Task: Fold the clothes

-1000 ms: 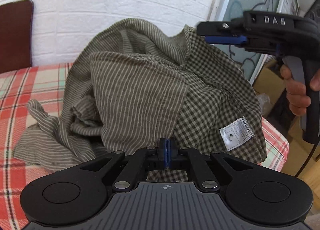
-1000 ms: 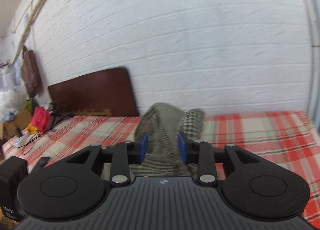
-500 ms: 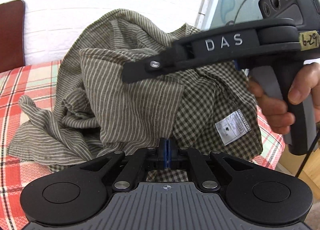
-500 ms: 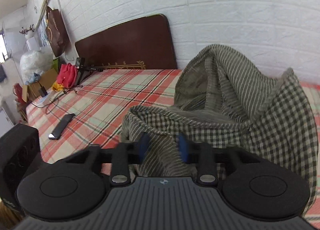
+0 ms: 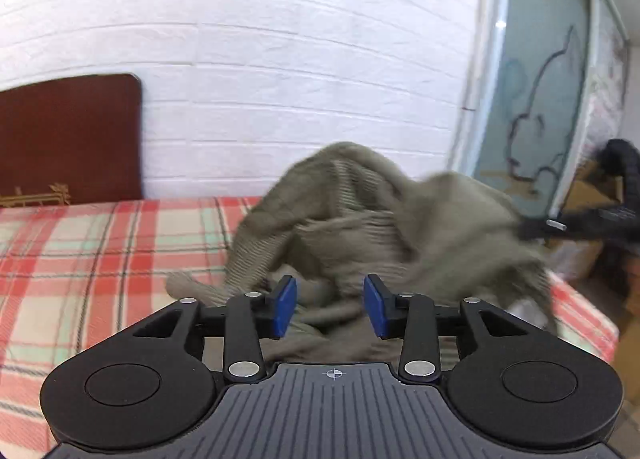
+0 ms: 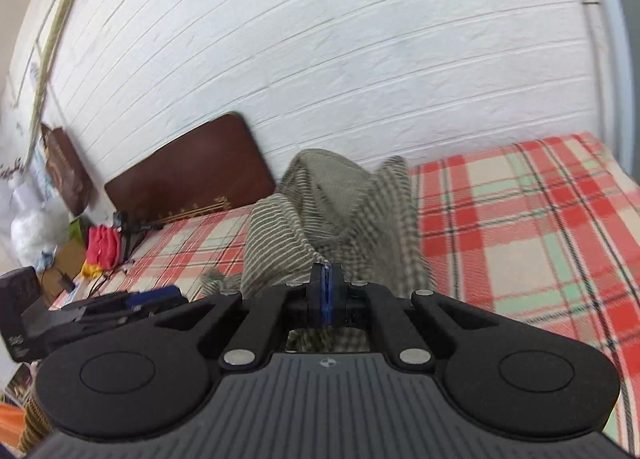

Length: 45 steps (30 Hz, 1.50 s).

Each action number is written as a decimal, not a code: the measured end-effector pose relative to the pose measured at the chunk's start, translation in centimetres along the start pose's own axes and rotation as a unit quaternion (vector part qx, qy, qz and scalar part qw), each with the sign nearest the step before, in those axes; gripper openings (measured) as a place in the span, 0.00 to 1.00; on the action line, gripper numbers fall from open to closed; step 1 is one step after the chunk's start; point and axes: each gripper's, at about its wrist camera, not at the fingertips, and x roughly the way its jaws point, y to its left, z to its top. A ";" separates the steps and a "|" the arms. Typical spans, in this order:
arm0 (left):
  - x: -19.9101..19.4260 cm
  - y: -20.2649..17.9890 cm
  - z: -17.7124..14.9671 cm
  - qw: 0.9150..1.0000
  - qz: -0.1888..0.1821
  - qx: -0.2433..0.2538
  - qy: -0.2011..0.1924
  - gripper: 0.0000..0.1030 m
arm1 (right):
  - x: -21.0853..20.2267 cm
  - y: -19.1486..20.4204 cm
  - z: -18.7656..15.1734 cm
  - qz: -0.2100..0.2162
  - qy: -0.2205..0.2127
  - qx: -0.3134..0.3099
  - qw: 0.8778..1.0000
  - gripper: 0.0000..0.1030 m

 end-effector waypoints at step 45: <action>4.7 -1.8 1.5 0.999 -0.016 0.011 0.033 0.14 | 6.9 4.5 3.6 -0.041 -0.020 -0.153 0.987 0.42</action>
